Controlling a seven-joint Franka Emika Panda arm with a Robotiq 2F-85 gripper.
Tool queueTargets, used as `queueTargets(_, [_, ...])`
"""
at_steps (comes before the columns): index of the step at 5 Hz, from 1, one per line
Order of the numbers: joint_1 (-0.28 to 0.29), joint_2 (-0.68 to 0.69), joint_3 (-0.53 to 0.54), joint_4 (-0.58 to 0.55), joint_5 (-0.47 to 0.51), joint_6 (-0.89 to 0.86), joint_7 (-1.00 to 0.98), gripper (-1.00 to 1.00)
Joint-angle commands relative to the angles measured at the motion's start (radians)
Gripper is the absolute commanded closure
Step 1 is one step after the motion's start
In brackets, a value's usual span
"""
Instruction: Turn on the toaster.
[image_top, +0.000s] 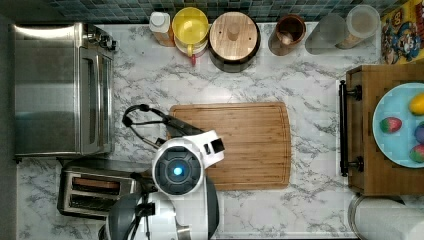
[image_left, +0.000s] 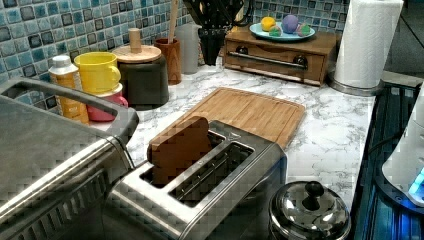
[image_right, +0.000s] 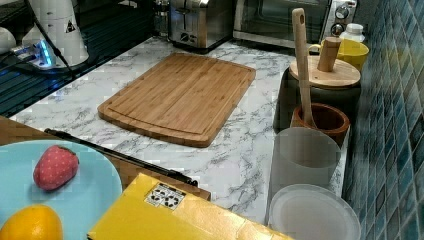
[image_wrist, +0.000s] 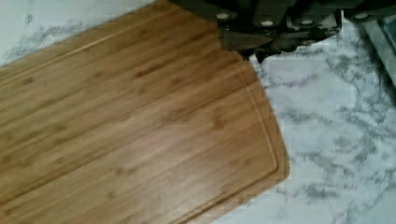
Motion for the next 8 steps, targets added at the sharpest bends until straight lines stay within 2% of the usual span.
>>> queueTargets(1, [0.089, -0.053, 0.007, -0.132, 0.105, -0.004, -0.073, 1.0])
queueTargets(3, [0.173, -0.162, 0.024, -0.227, 0.145, 0.058, -0.159, 1.0])
queueTargets(4, [0.216, -0.266, -0.002, -0.298, 0.222, 0.113, -0.237, 1.0])
queueTargets(7, [0.245, -0.125, 0.013, -0.196, 0.206, -0.049, -0.263, 1.0])
queueTargets(8, [0.26, -0.164, 0.009, -0.232, 0.241, -0.002, -0.293, 1.0])
